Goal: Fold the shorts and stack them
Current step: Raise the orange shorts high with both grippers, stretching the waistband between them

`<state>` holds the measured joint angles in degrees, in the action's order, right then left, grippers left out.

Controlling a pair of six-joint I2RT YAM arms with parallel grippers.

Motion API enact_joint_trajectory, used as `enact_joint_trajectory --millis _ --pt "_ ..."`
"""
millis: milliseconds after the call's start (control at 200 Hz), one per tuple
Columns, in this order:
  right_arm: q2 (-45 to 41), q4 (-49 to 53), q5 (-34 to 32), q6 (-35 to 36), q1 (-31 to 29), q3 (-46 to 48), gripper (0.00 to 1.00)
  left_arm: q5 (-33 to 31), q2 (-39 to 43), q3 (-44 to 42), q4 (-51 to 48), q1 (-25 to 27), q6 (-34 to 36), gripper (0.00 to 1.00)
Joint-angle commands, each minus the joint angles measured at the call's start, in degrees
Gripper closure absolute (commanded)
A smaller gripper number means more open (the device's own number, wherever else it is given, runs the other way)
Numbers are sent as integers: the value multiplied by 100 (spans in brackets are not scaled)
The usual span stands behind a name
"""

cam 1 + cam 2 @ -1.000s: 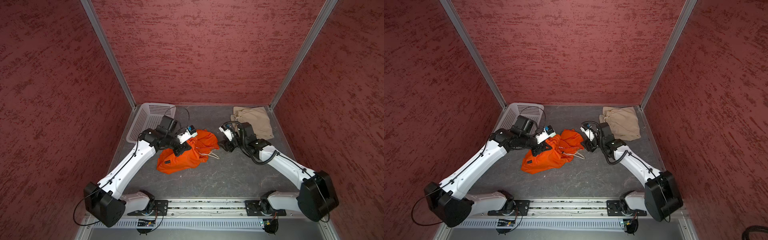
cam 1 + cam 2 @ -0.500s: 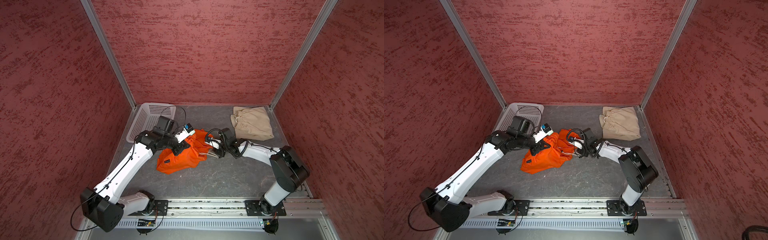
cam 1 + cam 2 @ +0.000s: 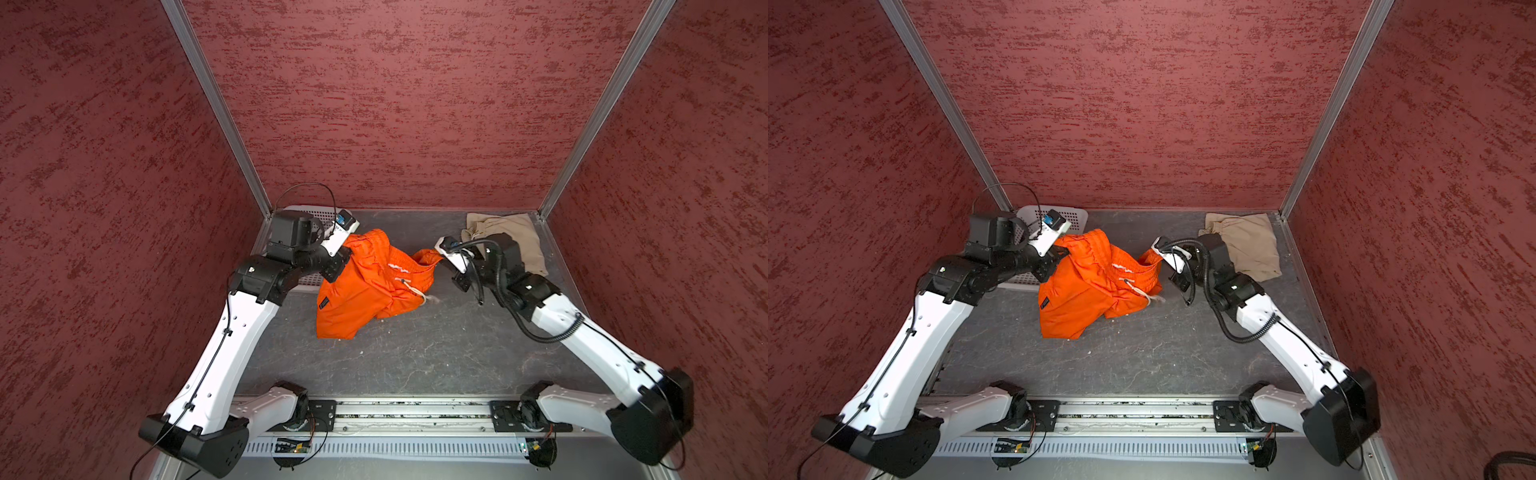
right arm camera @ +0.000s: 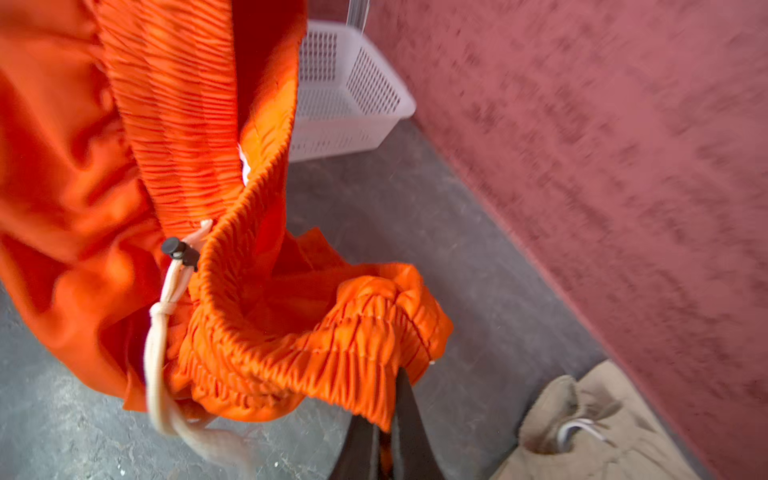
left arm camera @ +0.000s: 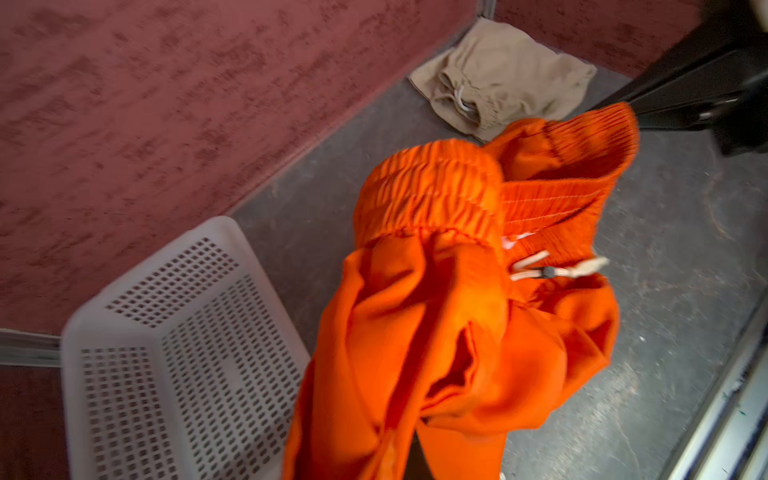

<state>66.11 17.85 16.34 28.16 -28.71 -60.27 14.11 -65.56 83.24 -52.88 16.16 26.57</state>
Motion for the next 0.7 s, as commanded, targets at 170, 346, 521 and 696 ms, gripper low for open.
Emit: enact_joint_trajectory --millis 170,346,521,696 --pt "-847 1489 631 -1724 54 -1115 100 -480 -195 1014 252 -320 268 92" --pt "-442 2549 1811 -3397 54 -2070 100 -358 -574 1945 304 -449 130 91" --pt "-283 3077 3007 -4175 51 -2570 100 -137 -1031 2934 186 -526 77 91" --pt "-792 2877 2824 -4337 50 -2671 100 -51 -998 3424 336 -550 25 91"
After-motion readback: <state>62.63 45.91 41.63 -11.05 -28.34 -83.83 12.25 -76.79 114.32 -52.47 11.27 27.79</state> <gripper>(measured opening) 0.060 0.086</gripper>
